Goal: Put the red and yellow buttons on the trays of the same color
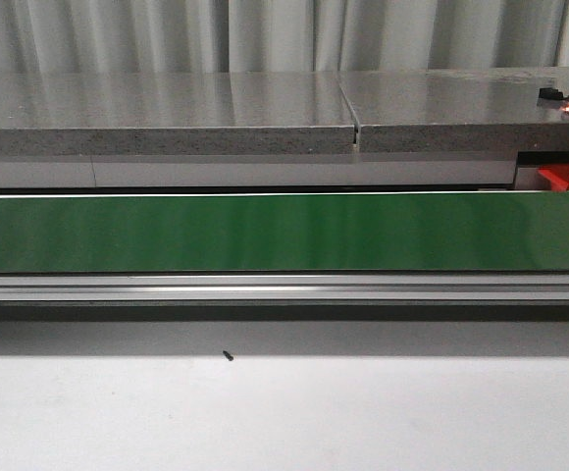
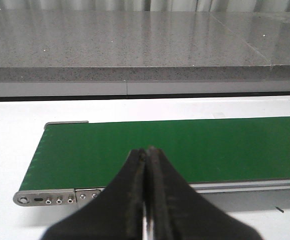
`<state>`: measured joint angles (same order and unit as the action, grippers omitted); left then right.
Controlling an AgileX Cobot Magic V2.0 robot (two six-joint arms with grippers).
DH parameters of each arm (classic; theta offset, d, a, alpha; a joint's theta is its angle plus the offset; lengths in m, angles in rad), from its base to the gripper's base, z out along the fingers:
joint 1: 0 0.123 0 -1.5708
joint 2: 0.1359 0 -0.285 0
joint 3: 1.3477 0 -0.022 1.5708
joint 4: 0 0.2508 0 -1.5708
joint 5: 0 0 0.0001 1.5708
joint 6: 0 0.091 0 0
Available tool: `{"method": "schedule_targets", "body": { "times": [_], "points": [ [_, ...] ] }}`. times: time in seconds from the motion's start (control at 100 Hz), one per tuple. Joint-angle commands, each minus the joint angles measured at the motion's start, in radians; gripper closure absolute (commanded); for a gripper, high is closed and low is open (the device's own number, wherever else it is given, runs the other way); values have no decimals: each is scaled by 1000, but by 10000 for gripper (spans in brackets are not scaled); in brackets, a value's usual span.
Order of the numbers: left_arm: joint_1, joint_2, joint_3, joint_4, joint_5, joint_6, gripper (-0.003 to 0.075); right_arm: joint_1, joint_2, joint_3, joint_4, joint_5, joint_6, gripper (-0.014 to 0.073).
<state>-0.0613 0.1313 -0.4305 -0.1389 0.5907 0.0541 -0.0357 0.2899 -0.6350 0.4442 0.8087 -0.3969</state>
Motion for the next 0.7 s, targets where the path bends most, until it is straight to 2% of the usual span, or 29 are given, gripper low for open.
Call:
{"method": "schedule_targets", "body": {
  "times": [0.0, 0.3, 0.47, 0.56, 0.69],
  "points": [
    [-6, 11, -24, -15, -75, -4, 741, -1, 8, -22, 25, -62, -11, 662],
    [-6, 11, -24, -15, -75, -4, 741, -1, 8, -20, 10, -85, -12, 662],
    [-6, 11, -24, -15, -75, -4, 741, 0, -36, 30, -65, -242, -7, 662],
    [-6, 11, -24, -15, -75, -4, 741, -5, -92, 89, -127, -327, 47, 662],
    [-6, 11, -24, -15, -75, -4, 741, -5, -178, 185, -245, -407, 203, 662]
  ]
}}
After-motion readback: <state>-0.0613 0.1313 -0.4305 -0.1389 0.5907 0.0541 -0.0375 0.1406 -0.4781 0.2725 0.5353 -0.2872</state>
